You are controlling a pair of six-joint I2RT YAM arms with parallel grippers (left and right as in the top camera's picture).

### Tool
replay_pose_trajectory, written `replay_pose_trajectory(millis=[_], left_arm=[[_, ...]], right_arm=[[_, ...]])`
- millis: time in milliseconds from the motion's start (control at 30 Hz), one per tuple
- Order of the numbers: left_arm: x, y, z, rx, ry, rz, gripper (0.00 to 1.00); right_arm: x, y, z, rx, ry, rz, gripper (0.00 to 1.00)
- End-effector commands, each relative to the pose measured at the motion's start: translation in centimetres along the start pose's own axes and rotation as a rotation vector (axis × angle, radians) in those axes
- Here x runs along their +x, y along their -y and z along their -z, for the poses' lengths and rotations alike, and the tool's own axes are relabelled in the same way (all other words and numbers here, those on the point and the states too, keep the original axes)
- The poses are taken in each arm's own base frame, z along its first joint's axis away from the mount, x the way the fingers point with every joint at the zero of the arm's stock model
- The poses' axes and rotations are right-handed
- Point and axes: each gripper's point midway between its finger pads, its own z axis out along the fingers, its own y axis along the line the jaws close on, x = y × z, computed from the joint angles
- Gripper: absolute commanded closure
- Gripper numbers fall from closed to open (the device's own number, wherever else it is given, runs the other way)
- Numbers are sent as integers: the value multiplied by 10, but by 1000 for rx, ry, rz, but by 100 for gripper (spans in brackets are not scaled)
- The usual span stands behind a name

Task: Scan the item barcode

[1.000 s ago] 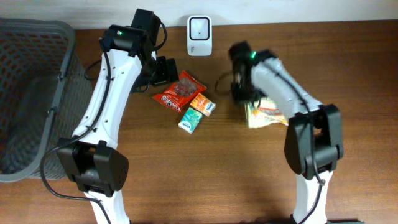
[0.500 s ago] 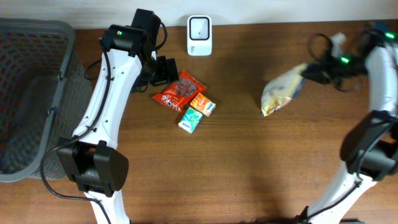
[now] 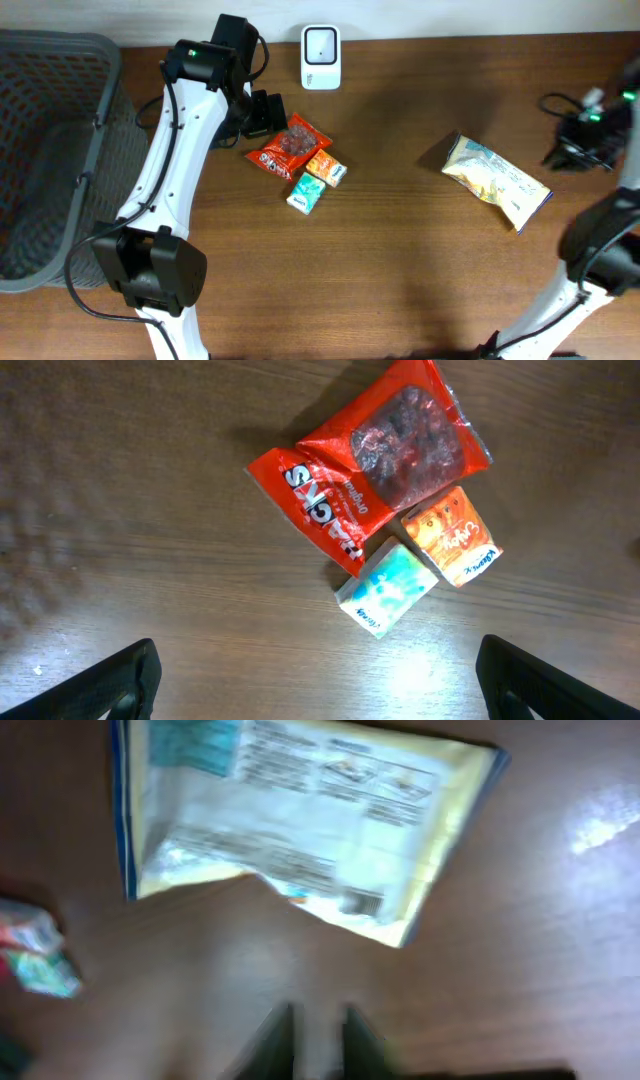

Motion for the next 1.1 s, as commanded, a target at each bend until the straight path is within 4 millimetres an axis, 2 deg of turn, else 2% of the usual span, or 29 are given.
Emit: replay_pose_trajectory(millis=[0,33,167,200,267,300,367,467,533,600,633,700,767,800,967,1067], left_arm=[[-3,0,13,9,34,12,1],[-3,0,13,9,34,12,1],[-3,0,13,9,35,12,1],[-3,0,13,9,35,12,1],[-3,0,13,9,34,12,1],[-3,0,13,9,35,12,1],[-3,0,13,9,34,12,1],[-3,0,13,9,35,12,1],[-3,0,13,9,34,12,1],[-3,0,13,9,35,12,1],[-3,0,13,9,35,12,1],[-3,0,13,9,35,12,1],[-3,0,13,9,34,12,1],[-3,0,13,9,35,12,1],[-3,0,13,9,35,12,1],[-3,0,13,9,35,12,1]], right_arm=[[5,-28,-24,170,-9,67,96],[4,-35,-39,231,-2,69,96],[2,-55,-97,266,22,72,96],[-3,-61,-120,264,56,106,96],[0,-66,-143,264,62,136,96],[3,-71,-146,258,54,148,96],[8,-84,-134,237,54,168,96],[3,-101,-72,225,142,181,96],[-11,-94,-21,290,250,166,86],[-34,-78,8,330,359,122,81],[-39,-74,6,317,363,106,82],[-42,-71,-11,267,317,88,89],[-40,-75,-42,203,249,89,93],[-35,-78,-73,180,203,100,94],[-2,-72,-150,190,74,127,93],[18,-75,-171,145,4,131,96]])
